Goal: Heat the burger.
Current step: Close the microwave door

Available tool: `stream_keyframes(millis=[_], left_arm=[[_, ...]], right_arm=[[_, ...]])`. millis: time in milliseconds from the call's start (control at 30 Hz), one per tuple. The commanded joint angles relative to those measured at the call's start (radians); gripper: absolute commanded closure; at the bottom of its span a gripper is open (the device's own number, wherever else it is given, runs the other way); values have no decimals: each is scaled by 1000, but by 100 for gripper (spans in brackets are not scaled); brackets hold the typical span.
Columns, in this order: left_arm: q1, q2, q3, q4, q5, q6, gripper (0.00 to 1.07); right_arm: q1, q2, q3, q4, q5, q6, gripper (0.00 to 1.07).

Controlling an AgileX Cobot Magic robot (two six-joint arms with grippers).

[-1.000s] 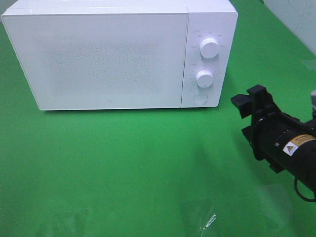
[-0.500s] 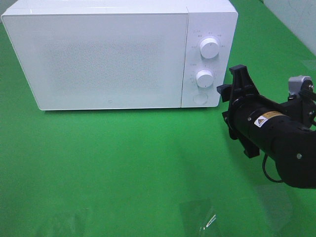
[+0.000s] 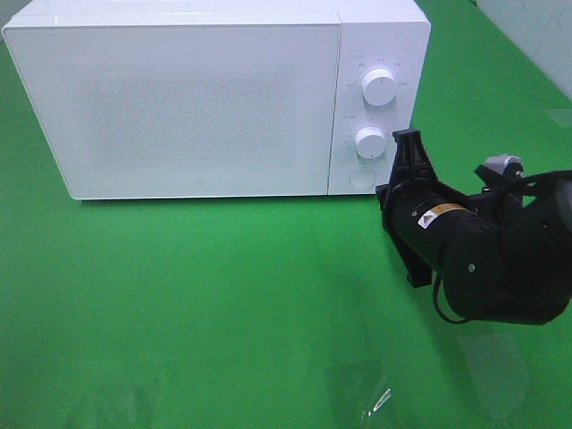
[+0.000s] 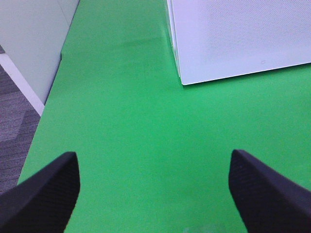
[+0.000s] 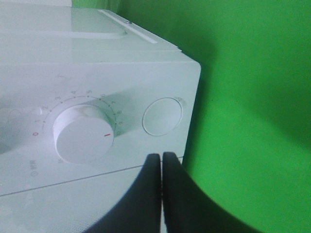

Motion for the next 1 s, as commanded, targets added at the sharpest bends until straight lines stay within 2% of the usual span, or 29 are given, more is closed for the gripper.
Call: stream_keyframes(millis=[33,300,533,1000], left_arm=[[-1,-24,1,-2,-12,0,30],[-1,-24,1,-2,-12,0,30],[-1,-24,1,-2,-12,0,30],[-1,-23,1,-2,-12,0,30]], right_arm=[[-1,39,-49,-6,1,10,107],[-6,92,-107,7,5,10,107],[-49,138,-162,0,29,10,107],[-49,203,-257,34,47,16,107]])
